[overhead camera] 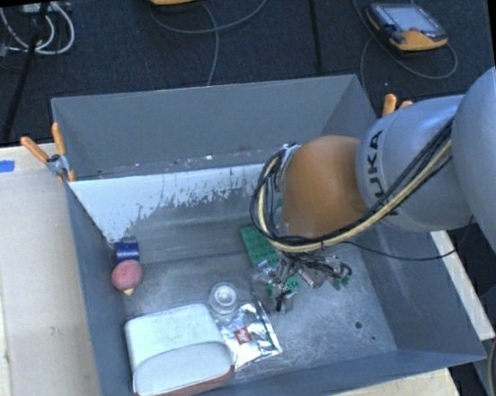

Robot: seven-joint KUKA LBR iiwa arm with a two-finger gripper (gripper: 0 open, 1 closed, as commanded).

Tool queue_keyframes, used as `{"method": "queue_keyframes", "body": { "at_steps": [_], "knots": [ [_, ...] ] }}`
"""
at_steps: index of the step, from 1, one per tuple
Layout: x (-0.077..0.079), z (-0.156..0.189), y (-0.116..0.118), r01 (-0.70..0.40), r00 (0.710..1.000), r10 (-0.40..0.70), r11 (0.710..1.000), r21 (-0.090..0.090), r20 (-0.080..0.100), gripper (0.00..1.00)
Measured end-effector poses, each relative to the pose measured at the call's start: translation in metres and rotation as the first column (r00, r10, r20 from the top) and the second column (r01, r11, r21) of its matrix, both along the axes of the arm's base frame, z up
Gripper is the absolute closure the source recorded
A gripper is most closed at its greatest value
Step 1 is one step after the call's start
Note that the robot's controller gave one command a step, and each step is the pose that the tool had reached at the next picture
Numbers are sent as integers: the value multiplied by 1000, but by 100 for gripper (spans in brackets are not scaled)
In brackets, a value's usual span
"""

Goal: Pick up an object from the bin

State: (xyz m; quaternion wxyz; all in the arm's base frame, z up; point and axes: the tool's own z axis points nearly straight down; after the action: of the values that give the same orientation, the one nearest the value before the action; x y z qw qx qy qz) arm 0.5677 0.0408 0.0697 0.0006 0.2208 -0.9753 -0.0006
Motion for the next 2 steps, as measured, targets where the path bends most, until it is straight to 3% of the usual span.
{"method": "queue_keyframes", "body": {
  "at_steps": [1, 2],
  "knots": [
    [0, 0, 0, 0, 1000, 0, 1000, 0, 1, 0],
    [0, 0, 0, 1, 1000, -1, 1000, 0, 1, 100]
  ]
}}
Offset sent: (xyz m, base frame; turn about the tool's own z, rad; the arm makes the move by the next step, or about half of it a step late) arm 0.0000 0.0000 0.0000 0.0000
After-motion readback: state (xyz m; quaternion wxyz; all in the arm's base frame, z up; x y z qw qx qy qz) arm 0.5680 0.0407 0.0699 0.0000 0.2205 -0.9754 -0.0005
